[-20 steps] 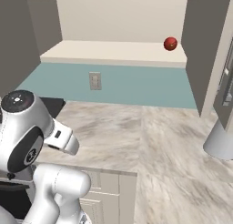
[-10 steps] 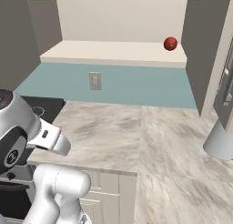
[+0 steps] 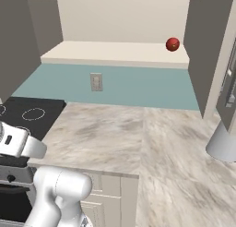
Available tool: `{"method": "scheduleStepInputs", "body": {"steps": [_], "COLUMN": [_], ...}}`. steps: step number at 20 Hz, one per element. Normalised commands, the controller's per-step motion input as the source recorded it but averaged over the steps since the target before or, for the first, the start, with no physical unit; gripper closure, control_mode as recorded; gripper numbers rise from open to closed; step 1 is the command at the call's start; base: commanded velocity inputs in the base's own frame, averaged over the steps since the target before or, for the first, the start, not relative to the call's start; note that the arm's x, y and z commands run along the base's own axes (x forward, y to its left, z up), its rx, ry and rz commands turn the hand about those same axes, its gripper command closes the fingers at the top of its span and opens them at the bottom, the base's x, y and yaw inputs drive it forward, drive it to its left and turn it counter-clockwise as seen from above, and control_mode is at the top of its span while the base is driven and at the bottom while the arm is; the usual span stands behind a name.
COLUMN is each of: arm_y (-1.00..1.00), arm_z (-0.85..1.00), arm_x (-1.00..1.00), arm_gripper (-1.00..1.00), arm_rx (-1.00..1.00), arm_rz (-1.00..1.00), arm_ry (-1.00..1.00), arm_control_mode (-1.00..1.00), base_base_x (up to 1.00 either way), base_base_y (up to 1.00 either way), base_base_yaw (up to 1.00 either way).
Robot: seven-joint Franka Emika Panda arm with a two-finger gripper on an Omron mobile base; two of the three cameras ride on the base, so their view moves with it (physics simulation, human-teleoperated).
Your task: Pick the avocado and bread from the counter and place them on the plate. Then pick the jam from the cabinet and place it next to the plate. Lastly close the cabinet door.
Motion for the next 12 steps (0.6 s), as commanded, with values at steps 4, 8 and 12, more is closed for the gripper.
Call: {"method": "scheduleStepInputs", "body": {"steps": [4,8,12], "arm_y": [0.46,0.54,0.58], "arm_z": [-0.08,-0.11,-0.11], "arm_x": [-0.04,0.00,0.00], "arm_gripper": [-1.00,-1.00,-1.00], "arm_rx": [-0.15,-0.16,-0.17], "arm_rz": [0.00,0.00,0.00], "arm_ry": [-0.09,0.00,0.00], "arm_control_mode": [-1.00,-1.00,-1.00], "base_base_x": [0.00,0.00,0.00], "base_base_y": [0.00,0.00,0.00], "base_base_yaw": [0.00,0.00,0.00]}}
